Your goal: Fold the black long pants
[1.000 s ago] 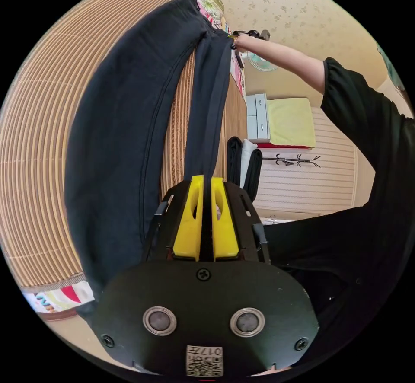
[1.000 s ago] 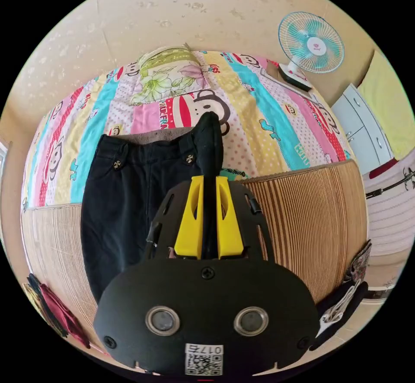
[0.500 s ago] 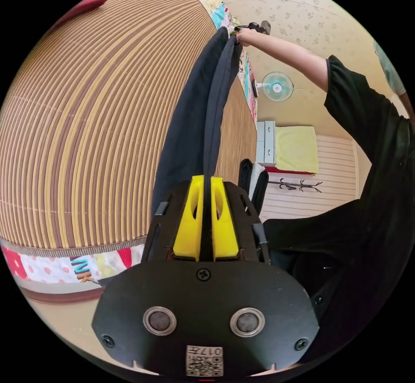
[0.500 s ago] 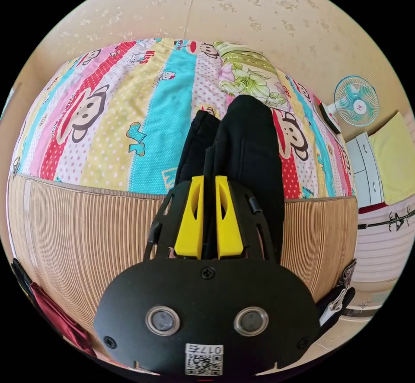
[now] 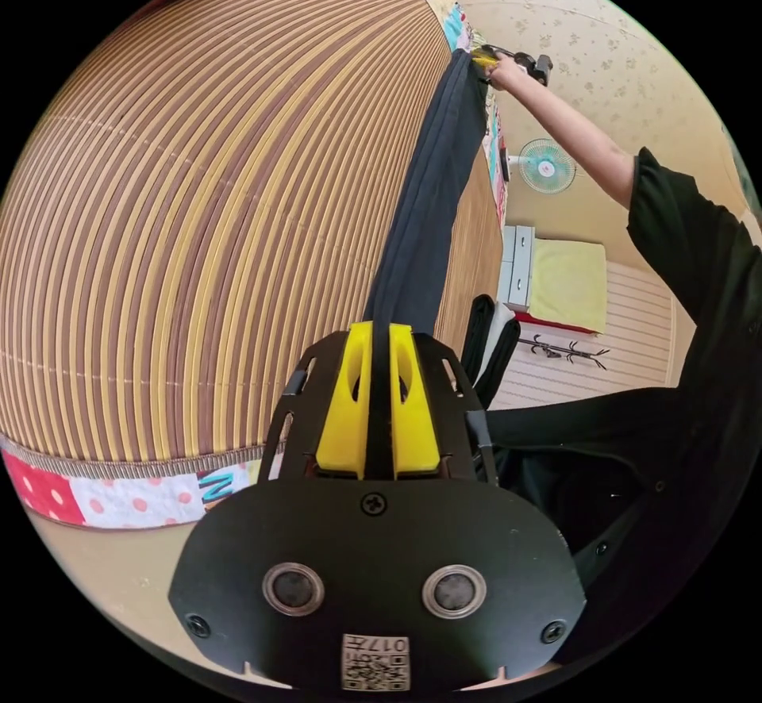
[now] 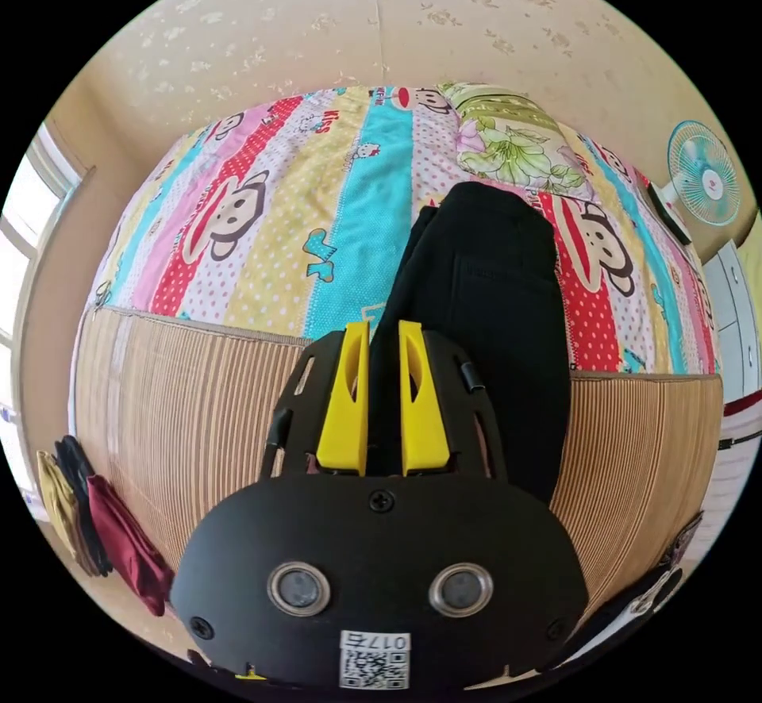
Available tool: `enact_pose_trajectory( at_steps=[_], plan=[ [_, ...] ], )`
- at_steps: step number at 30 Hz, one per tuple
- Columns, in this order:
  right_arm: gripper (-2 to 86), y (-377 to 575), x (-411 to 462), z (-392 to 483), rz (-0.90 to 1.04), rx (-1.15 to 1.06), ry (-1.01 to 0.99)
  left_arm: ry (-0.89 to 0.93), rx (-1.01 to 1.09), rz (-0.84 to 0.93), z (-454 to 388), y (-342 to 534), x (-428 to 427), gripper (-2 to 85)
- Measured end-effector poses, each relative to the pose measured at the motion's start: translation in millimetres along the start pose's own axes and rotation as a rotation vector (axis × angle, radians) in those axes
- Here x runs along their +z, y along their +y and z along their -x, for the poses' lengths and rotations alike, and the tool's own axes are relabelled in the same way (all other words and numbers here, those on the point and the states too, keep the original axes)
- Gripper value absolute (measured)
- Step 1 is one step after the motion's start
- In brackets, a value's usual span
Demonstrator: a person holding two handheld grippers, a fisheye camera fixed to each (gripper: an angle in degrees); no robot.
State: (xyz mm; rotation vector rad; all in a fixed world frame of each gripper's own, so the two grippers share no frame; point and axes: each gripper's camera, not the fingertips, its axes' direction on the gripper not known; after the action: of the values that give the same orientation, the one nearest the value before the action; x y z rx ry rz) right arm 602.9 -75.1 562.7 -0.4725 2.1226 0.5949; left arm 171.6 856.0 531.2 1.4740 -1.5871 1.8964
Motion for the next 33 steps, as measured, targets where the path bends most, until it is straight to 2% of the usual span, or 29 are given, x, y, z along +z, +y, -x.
enact_pose_trajectory(
  at_steps=[3,6,9,13,15,17,23,33],
  plan=[
    [3.0,51,-21,-5,0.149,-0.222,-0.150,-0.053,0.046,0.020,-14,-3,4,4.6],
    [2.1,127,-44,-14,0.241,-0.439,-0.181,-0.081,0.070,0.044,-22,-7,13,4.7],
    [1.3,218,-42,-42,0.396,-0.506,-0.232,-0.089,0.067,0.051,-26,-9,22,4.6],
    [1.3,321,-38,-79,0.471,-0.368,-0.443,-0.124,0.059,0.038,-37,-5,36,4.5],
    [1.8,372,-23,-99,0.517,-0.068,-0.586,-0.161,0.071,0.041,-46,-4,42,4.6],
    [2.4,404,-16,-101,0.508,0.028,-0.694,-0.195,0.089,0.056,-54,-5,47,4.5],
    [5.6,445,-32,-114,0.354,0.232,-0.612,-0.241,0.140,0.162,-66,-20,64,4.6],
    [8.0,440,-23,-124,0.388,0.146,-0.531,-0.283,0.222,0.256,-79,-29,88,4.6]
  ],
)
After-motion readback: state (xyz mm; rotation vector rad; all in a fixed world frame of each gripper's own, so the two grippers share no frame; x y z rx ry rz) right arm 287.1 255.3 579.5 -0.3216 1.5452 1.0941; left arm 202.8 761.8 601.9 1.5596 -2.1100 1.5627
